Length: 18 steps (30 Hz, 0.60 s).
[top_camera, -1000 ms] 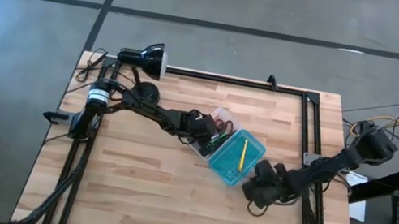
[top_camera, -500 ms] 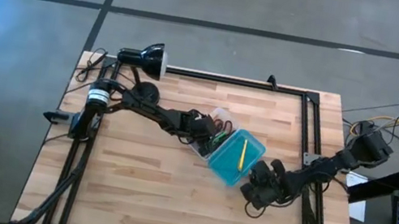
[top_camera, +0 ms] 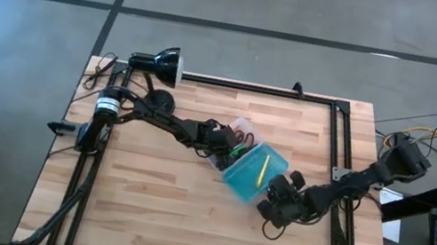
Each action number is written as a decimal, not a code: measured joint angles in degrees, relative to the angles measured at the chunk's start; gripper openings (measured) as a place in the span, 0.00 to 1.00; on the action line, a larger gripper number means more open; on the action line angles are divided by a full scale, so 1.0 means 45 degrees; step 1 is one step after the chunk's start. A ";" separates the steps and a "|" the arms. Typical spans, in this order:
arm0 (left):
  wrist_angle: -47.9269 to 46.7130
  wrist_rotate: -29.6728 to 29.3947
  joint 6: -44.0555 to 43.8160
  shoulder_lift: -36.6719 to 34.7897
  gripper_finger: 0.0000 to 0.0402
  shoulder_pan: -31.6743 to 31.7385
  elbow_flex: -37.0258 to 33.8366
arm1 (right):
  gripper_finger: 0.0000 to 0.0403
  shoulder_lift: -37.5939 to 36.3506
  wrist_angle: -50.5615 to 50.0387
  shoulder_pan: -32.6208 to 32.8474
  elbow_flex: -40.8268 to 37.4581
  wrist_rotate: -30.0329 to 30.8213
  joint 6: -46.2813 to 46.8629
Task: Pick & place school supplies into a supply box
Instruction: Close the supply box
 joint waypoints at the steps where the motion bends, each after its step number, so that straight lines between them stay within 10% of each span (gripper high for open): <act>1: -0.0001 -0.0003 0.0000 0.0000 0.20 0.0000 0.0000 | 0.12 -0.0056 -0.0061 0.0000 0.0191 0.0157 -0.0164; 18: 0.0107 0.0142 0.0083 0.0000 0.20 -0.0022 0.0151 | 0.12 -0.0116 -0.1960 -0.0924 0.3005 0.2735 -0.2179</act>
